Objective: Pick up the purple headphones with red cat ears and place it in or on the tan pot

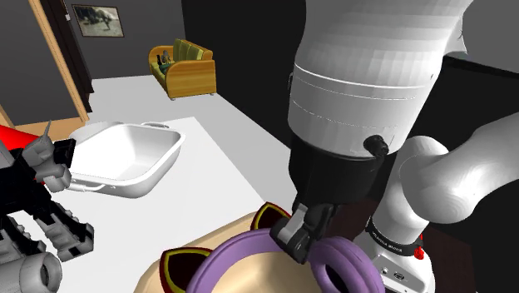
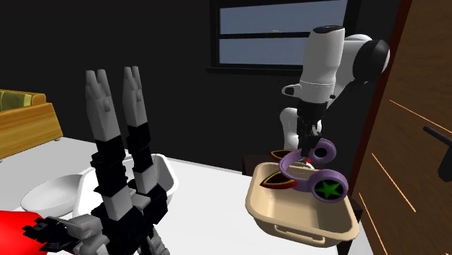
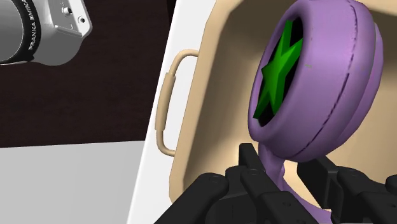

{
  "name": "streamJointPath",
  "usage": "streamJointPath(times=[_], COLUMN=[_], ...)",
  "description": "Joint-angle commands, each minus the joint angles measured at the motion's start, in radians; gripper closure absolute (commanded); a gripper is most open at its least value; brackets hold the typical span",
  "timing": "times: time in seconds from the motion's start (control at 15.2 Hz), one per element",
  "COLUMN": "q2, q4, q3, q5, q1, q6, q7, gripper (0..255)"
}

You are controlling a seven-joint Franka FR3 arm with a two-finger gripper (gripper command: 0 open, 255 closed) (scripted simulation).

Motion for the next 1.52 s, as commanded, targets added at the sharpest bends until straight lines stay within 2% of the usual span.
streamJointPath(times=[0.0,0.53,1.06,1.12,1.45], q2=[-0.008,-0.009,-0.009,-0.009,-0.009], q4=[-0.029,-0.121,-0.121,-0.121,-0.121], q3=[0.006,0.049,0.049,0.049,0.049], q5=[0.009,0.041,0.041,0.041,0.041], q1=[0.006,0.013,0.013,0.013,0.013], q6=[0.022,0.118,0.118,0.118,0.118], q7=[-0.003,-0.01,-0.01,-0.01,-0.01], gripper=[255,255,255,0,0])
